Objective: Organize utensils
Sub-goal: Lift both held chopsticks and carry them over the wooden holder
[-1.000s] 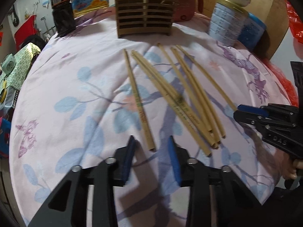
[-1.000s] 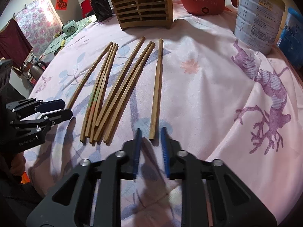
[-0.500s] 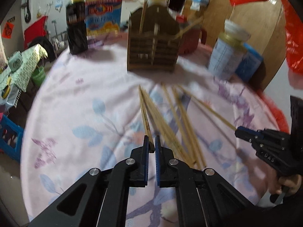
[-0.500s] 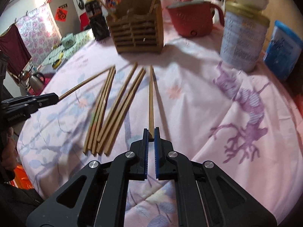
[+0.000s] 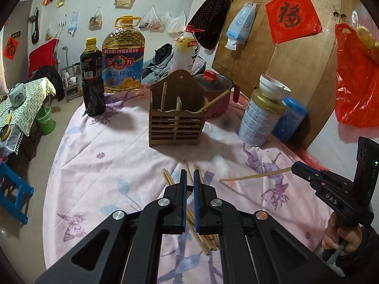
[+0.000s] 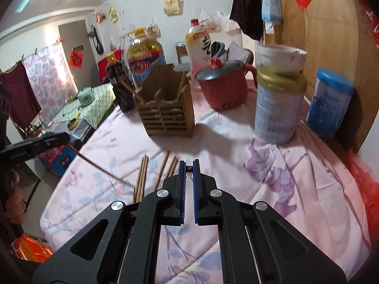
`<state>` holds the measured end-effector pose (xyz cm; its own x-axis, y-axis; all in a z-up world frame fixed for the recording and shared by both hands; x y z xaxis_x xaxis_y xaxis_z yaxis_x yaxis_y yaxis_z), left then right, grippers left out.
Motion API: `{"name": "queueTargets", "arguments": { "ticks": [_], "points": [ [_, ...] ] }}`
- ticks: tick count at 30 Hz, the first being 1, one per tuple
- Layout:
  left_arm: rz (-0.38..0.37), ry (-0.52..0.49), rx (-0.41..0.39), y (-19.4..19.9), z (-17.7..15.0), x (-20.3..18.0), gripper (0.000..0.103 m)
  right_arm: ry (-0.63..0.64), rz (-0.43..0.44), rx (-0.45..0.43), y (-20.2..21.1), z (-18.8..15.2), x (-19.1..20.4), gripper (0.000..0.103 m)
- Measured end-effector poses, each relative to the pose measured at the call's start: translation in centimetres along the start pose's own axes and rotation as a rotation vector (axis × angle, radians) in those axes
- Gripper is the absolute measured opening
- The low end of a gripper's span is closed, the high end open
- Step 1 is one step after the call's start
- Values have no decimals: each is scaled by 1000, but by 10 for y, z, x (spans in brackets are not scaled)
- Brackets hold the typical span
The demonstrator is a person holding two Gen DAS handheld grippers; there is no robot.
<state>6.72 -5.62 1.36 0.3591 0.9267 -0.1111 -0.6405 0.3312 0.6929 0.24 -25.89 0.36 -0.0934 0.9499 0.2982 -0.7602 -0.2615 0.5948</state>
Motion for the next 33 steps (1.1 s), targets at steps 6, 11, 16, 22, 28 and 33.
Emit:
{"name": "queueTargets", "arguments": {
  "ticks": [6,11,16,22,28,33],
  "points": [
    [1,-5,12,0,9,-1,5,14,18,-7,4,13,6,7],
    [-6,-19,-10,4,29,-3,5,27,44,-23,7,33,10,7],
    [-26,-37,-41,6,61,-10,5,52,71,-49,8,60,17,7],
    [-13,-52,-117,11,125,-13,5,96,121,-128,14,120,31,6],
    [10,-66,-238,13,210,-19,5,148,135,-197,1,183,40,6],
    [42,-64,-259,-17,246,-20,5,186,121,-180,-38,210,39,6]
  ]
}}
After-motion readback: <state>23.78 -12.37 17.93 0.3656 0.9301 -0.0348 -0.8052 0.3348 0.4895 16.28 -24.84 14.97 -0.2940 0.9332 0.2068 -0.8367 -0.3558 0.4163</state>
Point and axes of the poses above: each gripper's, at about its wrist camera, not at the fingertips, and y roughly against the way its jaws point, x to its left, z to its top, the point moved 9 cm from there along -y, roughly the way its jaws point, and after that the axes turned 12 degrees about z, right-handed, at the moved point
